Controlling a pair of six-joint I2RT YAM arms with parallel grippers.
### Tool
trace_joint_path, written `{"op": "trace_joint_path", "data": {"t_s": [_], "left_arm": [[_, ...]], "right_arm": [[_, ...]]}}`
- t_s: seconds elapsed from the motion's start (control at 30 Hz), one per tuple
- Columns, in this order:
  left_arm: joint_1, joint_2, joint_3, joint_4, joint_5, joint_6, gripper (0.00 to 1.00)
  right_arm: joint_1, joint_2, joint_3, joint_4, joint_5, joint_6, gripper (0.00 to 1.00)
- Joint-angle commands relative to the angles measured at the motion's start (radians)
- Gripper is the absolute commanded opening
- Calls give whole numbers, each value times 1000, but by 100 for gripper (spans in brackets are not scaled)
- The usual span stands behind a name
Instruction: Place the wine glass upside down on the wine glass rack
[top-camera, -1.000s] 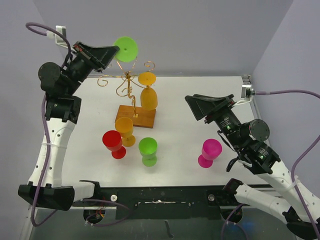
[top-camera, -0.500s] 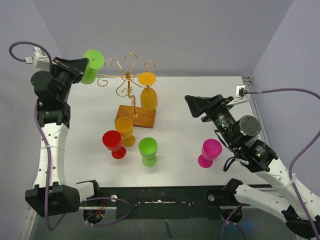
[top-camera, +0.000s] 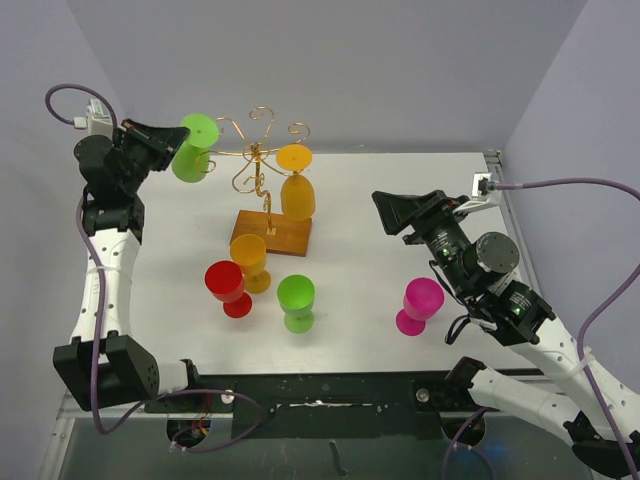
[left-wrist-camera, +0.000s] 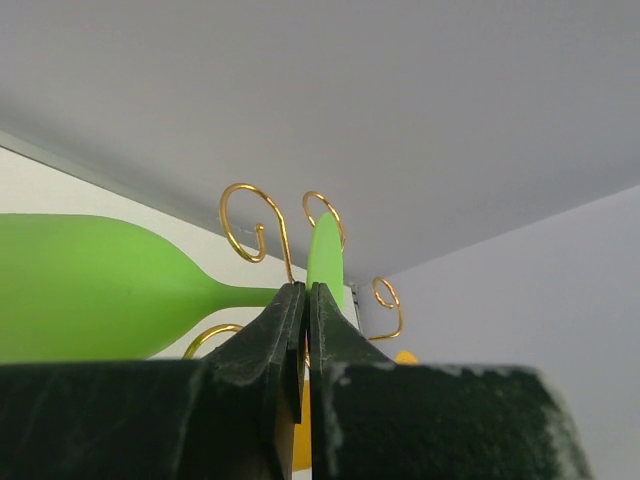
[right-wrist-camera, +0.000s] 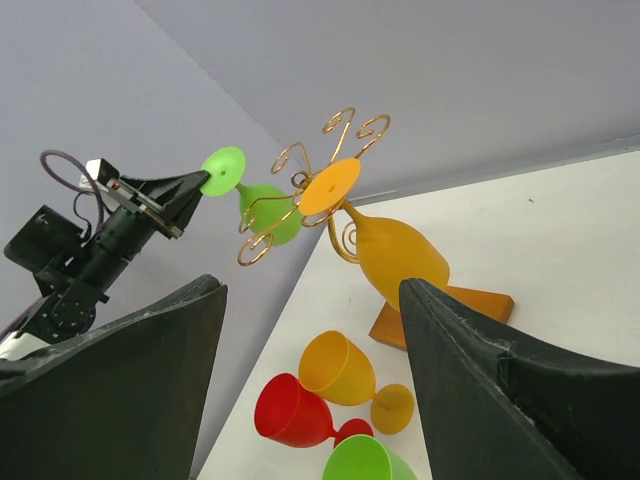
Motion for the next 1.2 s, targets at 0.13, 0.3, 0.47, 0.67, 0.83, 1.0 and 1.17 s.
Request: {"op": "trace_joint_path", "data": {"t_s": [0.13, 0.3, 0.47, 0.67, 0.83, 1.0, 1.17], "left_arm": [[4, 101, 54, 101, 170, -46, 0], [2, 132, 65, 89, 201, -37, 0], [-12, 171, 108, 92, 217, -45, 0], [-19, 216, 131, 128, 249, -64, 0], [-23, 254, 167, 149, 260, -87, 0], [-40, 330, 260, 140, 244, -104, 0], [-59, 380, 348, 116, 227, -103, 0]], "right_arm": [[1, -15, -2, 25, 20, -12, 70], [0, -11, -4, 27, 15, -10, 70], [2, -4, -2, 27, 3, -6, 70], [0, -6, -8, 30, 13, -2, 70], [1, 4, -7, 34, 10, 4, 70], [1, 12, -6, 43, 2, 11, 70], [1, 34, 1, 58, -18, 19, 70]]}}
